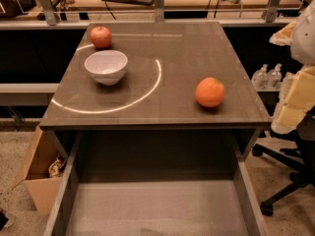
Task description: Place orange into top drawer
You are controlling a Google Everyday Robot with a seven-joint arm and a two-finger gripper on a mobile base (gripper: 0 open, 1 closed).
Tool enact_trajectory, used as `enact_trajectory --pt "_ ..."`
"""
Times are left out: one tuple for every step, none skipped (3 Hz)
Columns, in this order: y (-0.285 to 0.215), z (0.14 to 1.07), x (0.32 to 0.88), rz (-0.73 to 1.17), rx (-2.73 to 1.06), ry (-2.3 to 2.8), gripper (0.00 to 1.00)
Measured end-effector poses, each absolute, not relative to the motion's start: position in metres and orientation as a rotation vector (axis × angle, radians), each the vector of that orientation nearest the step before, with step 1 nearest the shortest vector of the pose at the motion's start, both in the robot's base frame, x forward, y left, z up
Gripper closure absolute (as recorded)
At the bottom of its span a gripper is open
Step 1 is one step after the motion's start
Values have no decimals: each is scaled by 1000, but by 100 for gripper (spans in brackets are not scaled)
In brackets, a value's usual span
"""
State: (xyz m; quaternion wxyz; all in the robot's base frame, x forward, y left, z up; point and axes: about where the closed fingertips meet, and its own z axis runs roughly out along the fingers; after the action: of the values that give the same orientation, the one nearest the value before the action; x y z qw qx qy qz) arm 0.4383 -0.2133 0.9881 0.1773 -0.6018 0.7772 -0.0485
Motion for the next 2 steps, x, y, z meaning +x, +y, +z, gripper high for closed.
enact_trajectory --pt "-213 990 438 -132 -1695 2192 0" --pt "-213 984 445 -69 -1652 2158 0"
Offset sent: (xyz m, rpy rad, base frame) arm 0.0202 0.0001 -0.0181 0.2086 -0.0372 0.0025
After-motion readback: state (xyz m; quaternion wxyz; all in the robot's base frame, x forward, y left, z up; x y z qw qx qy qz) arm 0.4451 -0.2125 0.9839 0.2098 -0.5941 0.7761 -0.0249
